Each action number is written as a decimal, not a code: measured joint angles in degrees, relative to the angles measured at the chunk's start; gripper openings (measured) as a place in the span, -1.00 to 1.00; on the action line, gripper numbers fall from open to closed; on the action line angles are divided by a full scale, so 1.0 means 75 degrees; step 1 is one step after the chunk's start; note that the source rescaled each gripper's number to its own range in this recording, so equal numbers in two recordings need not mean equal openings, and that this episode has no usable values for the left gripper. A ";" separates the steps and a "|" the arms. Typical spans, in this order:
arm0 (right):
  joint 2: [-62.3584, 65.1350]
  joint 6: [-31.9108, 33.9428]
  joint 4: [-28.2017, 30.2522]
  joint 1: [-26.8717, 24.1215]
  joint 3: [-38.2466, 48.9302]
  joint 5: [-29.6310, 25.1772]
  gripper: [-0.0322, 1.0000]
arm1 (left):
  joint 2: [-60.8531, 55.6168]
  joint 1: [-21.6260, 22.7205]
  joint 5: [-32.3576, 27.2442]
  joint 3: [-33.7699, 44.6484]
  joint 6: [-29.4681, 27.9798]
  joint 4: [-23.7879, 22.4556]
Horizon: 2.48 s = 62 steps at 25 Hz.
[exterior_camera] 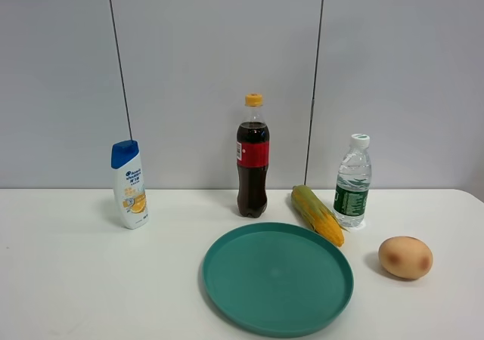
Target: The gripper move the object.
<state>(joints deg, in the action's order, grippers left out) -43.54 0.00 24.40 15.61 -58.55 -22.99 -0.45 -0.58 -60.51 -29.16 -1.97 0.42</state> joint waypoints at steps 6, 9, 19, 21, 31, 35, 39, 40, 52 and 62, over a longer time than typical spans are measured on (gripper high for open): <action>0.1090 0.0000 0.0042 0.0000 0.0000 -0.2203 1.00 | 0.0000 0.0000 0.0000 0.0000 0.0000 0.0000; 0.1587 0.0000 0.0062 0.0000 0.0000 -0.3455 1.00 | 0.0000 0.0000 0.0000 0.0000 0.0000 0.0000; 0.2918 0.0000 -0.1678 0.0000 0.0115 -0.5043 1.00 | 0.0000 0.0000 0.0000 0.0000 0.0000 0.0000; 0.3256 0.0000 -0.2275 0.0000 0.0439 -0.5071 1.00 | 0.0000 0.0000 0.0000 0.0000 0.0000 0.0000; 0.5243 -0.0981 -0.4219 0.0000 0.3477 -0.4429 1.00 | 0.0000 0.0000 0.0000 0.0000 0.0000 0.0000; 0.5751 -0.1007 -0.4219 0.0000 0.3836 -0.4407 1.00 | 0.0000 0.0000 0.0000 0.0000 0.0000 0.0000; 0.5819 -0.1007 -0.4219 0.0000 0.3843 -0.4477 1.00 | 0.0000 0.0000 0.0000 0.0000 0.0000 0.0000; 0.5819 -0.1007 -0.4219 0.0000 0.3843 -0.4591 1.00 | 0.0000 0.0000 0.0000 0.0000 0.0000 0.0000; 0.5819 0.0980 -0.3668 0.0000 0.3853 -0.5321 1.00 | 0.0000 0.0000 0.0000 0.0000 0.0000 0.0000; 0.5819 0.0000 -0.3679 0.0000 0.4030 -0.5146 1.00 | 0.0000 0.0000 0.0000 0.0000 0.0000 0.0000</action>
<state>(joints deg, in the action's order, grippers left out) 0.10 0.00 -3.19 15.61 -28.32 -61.59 -0.45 -0.58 -60.51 -29.16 -1.97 0.42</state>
